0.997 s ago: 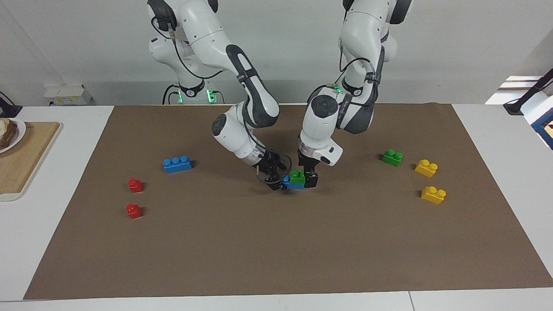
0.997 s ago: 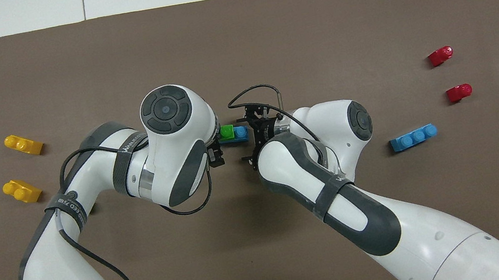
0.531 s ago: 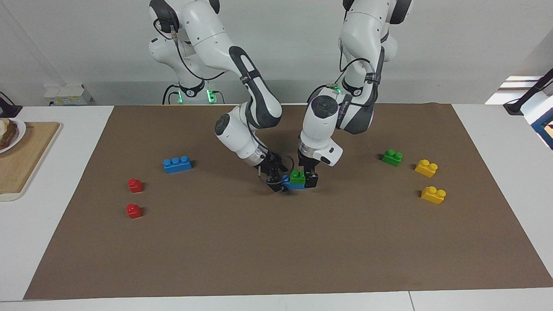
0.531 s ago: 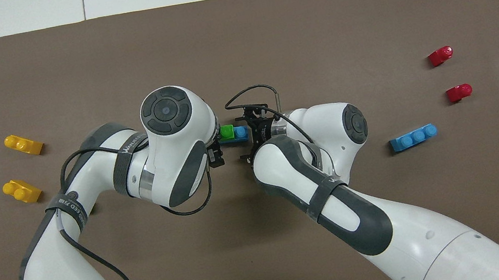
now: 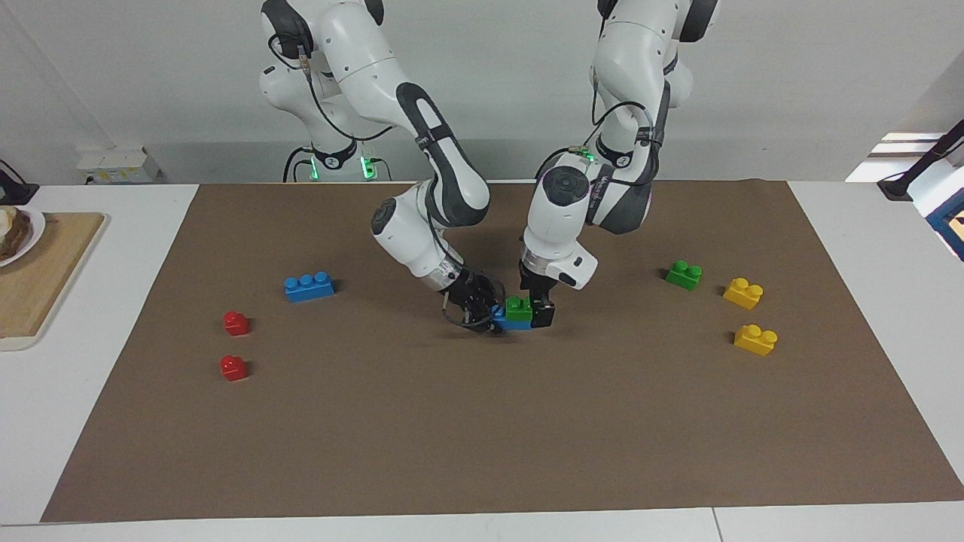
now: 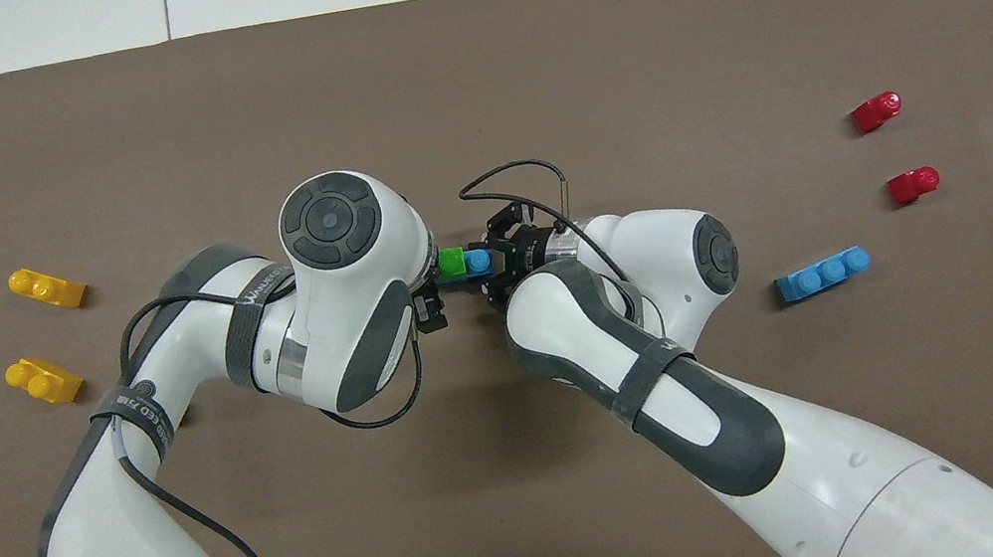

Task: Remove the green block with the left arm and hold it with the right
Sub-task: 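Close the right gripper on the blue block beside the left gripper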

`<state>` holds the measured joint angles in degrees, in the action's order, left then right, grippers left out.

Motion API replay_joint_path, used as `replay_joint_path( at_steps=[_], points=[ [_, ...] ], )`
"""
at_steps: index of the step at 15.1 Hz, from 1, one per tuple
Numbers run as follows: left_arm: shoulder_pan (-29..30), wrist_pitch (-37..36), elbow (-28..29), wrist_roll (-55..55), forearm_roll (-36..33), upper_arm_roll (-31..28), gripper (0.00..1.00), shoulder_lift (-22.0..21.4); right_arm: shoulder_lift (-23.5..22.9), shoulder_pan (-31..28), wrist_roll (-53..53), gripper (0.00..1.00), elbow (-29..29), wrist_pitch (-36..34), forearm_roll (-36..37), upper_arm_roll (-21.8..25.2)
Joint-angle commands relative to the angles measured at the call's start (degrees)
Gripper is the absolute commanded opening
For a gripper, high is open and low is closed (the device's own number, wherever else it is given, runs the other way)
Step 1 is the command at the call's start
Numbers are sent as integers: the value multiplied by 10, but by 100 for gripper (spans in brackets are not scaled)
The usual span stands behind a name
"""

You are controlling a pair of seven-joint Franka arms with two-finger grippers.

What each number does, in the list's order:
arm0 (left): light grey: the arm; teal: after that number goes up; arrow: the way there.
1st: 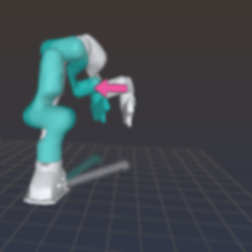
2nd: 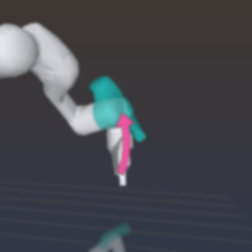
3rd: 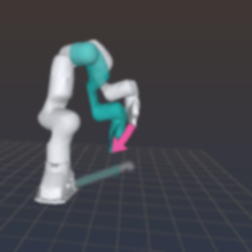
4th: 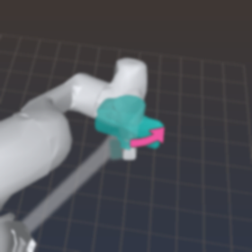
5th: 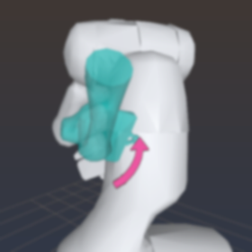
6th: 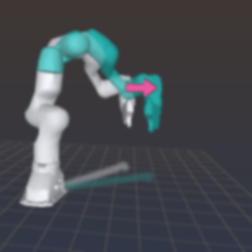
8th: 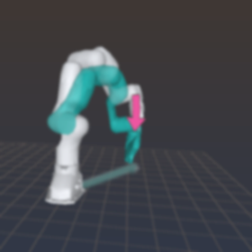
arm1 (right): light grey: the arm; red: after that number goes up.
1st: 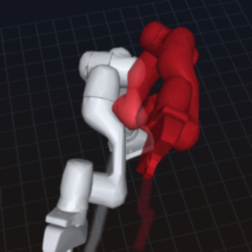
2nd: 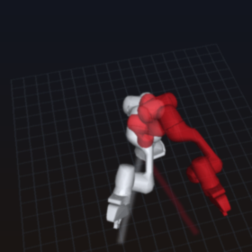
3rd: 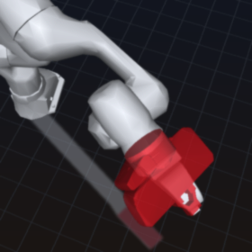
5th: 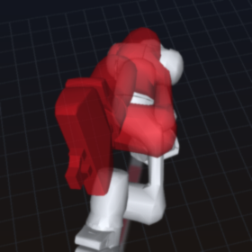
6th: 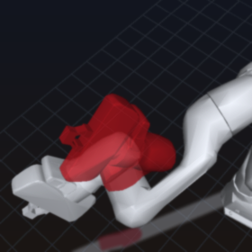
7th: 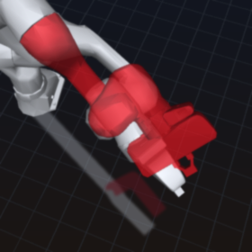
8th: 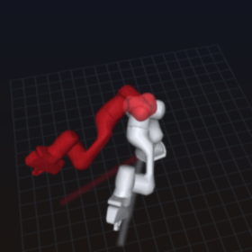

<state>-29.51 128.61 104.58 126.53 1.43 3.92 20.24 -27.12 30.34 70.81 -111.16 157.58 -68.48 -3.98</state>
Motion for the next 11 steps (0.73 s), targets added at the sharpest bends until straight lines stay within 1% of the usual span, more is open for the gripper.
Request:
replay_joint_path(
  at_steps=[1,5,6,8,9,10,11],
  points=[
    [-9,14,9,13,-10,-8,100,-1,-12,10,-4,0,11,25,-15,-1],
    [-9,18,9,17,-10,-9,100,-1,-16,15,-2,0,10,38,-17,-1],
    [-9,22,12,17,-10,-9,92,-2,-16,16,-2,0,9,39,-17,-1],
    [-9,29,13,17,-10,-10,50,-1,-19,15,-5,0,9,38,-17,0],
    [-7,31,13,15,-12,-10,10,-2,-21,15,-8,0,9,40,-17,0],
    [-6,34,13,14,-19,-10,0,-1,-21,15,-11,0,9,40,-17,-1],
    [-6,35,13,14,-21,-10,0,-1,-21,15,-12,0,9,40,-17,-1]
  ],
)
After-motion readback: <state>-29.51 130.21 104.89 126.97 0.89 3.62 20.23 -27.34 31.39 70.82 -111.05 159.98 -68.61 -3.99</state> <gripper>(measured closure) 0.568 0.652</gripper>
